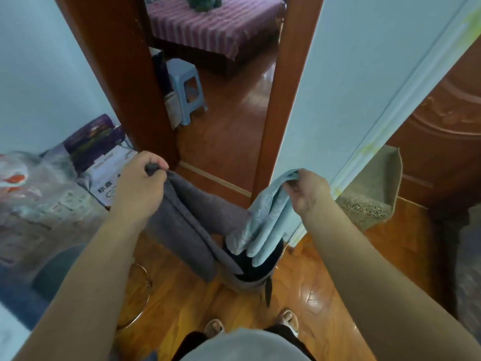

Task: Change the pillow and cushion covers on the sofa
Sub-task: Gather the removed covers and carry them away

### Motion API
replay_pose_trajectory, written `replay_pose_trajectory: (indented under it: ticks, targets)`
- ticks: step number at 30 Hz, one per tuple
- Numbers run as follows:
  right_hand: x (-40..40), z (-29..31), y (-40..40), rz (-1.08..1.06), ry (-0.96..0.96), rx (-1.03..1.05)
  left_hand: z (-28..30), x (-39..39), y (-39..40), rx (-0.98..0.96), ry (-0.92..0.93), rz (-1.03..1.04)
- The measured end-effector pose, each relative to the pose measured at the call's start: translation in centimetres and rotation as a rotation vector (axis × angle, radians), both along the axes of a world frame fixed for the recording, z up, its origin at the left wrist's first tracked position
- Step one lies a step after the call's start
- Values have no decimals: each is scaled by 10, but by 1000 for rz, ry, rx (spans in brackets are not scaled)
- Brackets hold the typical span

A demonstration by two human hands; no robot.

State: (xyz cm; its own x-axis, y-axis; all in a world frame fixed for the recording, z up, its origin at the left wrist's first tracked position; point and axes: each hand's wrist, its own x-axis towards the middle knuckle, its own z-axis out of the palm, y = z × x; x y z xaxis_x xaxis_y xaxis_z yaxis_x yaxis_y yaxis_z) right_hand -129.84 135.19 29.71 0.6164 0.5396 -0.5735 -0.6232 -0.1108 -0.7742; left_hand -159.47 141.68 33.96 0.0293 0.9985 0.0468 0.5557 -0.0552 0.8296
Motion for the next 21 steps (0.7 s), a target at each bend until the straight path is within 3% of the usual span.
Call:
replay_pose_trajectory:
  ticks: [6,9,11,16,19,21]
  targets:
    - [-25,-77,20,276,74,-193,-7,-23,-1,-92,-37,-5]
    - [-35,-72,2,426,-57,-266,-5,-26,-3,-173,-179,-40]
    - [-52,-46,-9,525,-147,-184,-3,-22,-6,-216,-264,-100]
    - [-113,38,-38,1067,-363,236,14,25,-24,-215,-347,-351]
    - [-117,57,-42,893,-736,249,32,49,-30,-197,-405,-473]
    - [-103,62,-45,786,-781,233,42,56,-28,-240,-510,-516]
